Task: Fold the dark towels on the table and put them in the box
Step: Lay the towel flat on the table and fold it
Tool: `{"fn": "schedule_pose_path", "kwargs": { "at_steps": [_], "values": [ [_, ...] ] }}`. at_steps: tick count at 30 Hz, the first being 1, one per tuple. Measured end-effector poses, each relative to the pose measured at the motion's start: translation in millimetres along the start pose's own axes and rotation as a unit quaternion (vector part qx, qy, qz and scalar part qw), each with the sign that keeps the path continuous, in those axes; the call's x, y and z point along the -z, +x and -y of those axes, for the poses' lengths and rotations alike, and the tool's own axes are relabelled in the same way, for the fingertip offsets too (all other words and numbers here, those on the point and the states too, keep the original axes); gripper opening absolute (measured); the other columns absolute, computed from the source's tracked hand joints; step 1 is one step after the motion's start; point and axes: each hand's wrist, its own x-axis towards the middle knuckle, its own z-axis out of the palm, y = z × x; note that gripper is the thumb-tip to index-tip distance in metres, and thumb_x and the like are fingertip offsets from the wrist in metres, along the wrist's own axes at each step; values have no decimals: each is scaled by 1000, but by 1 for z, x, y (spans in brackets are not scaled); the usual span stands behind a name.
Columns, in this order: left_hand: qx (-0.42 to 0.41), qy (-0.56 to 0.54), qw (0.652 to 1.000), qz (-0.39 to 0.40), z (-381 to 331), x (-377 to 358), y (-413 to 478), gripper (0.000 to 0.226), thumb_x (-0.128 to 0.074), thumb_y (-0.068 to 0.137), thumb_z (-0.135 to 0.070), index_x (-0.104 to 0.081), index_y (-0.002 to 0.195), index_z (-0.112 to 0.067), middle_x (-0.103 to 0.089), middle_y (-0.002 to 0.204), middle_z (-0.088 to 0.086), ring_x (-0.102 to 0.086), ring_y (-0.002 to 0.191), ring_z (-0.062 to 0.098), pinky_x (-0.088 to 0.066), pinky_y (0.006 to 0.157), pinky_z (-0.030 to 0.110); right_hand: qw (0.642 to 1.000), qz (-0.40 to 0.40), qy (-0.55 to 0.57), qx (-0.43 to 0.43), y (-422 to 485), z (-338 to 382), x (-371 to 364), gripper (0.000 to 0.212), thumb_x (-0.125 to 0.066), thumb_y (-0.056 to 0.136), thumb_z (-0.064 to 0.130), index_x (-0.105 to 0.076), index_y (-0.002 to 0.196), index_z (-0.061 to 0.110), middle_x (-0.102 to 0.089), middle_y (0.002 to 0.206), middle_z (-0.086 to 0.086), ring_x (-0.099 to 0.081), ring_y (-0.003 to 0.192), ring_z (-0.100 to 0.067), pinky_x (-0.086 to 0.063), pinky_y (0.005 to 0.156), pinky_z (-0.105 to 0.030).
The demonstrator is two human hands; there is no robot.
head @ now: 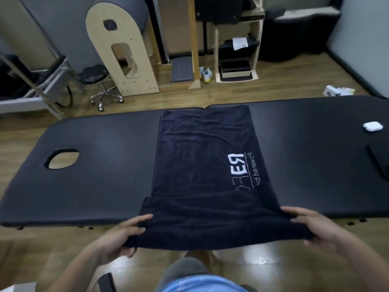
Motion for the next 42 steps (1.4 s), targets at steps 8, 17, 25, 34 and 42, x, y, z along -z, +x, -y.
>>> {"fn": "schedule_pose_path", "kwargs": {
  "at_steps": [8,17,25,34,42],
  "values": [
    [-95,-134,986,32,-105,22,46,69,-92,61,-32,-62,111,5,-70,105,30,-72,96,37,-63,73,41,984,-48,172,-12,39,111,11,40,-47,97,7,-74,69,11,-66,54,-5,-63,45,-15,-52,38,-22],
    [-115,98,977,-152,-184,29,150,16,-77,85,-30,-73,88,-14,-70,68,-9,-59,53,3,-39,47,16,976,6,219,-7,130,194,0,65,-83,66,50,-64,110,5,-65,106,-13,-66,96,-27,-63,64,-39],
    [-21,127,990,-53,-170,26,209,73,-92,50,-54,-69,113,-24,-74,112,-7,-69,105,14,-51,99,35,999,-27,-20,-6,180,178,-18,65,-87,61,47,-63,115,20,-71,104,4,-67,92,-17,-52,90,-40],
    [20,22,999,-24,-160,30,214,78,-89,55,-58,-68,117,-16,-75,112,3,-72,104,22,-52,94,39,995,-86,50,-24,195,153,-21,100,-84,21,75,-70,104,20,-78,94,-1,-75,87,-26,-59,81,-42],
    [54,3,994,-99,-143,-2,207,57,-78,76,-55,-66,116,-17,-77,102,1,-74,93,22,-57,86,39,993,-109,38,-25,202,157,-28,29,-74,86,37,-64,103,15,-72,102,-9,-69,91,-32,-56,84,-47]
  ]
}}
